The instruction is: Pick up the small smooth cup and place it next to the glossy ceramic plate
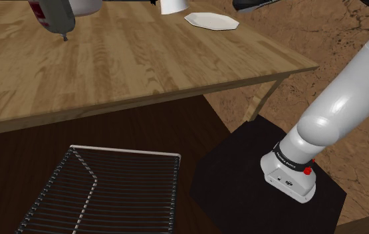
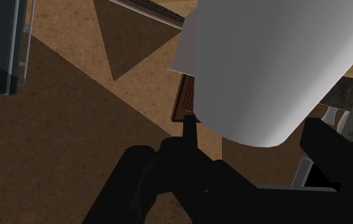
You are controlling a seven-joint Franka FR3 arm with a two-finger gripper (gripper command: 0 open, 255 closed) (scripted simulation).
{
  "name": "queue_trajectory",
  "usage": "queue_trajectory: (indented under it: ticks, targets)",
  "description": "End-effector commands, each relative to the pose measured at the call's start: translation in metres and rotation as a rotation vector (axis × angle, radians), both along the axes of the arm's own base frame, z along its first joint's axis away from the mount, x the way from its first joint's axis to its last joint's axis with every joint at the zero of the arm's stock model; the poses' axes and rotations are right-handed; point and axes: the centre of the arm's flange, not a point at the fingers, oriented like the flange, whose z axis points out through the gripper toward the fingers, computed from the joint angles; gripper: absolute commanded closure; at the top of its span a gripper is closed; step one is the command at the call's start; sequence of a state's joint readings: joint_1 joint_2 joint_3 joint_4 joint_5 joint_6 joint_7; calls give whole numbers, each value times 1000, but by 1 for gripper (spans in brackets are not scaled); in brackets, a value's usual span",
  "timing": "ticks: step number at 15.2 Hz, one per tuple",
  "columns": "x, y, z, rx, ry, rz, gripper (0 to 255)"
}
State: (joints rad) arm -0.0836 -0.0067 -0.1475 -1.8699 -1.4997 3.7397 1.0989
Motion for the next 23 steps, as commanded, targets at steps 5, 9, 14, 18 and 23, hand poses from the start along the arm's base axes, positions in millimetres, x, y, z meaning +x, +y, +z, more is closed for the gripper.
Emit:
queue_trajectory:
  ticks: [5, 9, 14, 18, 23]
  targets:
    - [0, 0, -31, -1, -2, -1, 255]
    - [0, 0, -52, -1, -2, -1, 255]
    - [0, 0, -67, -1, -2, -1, 255]
    - [0, 0, -67, -1, -2, -1, 255]
    - [-1, 1, -68, -1, -2, -1, 0]
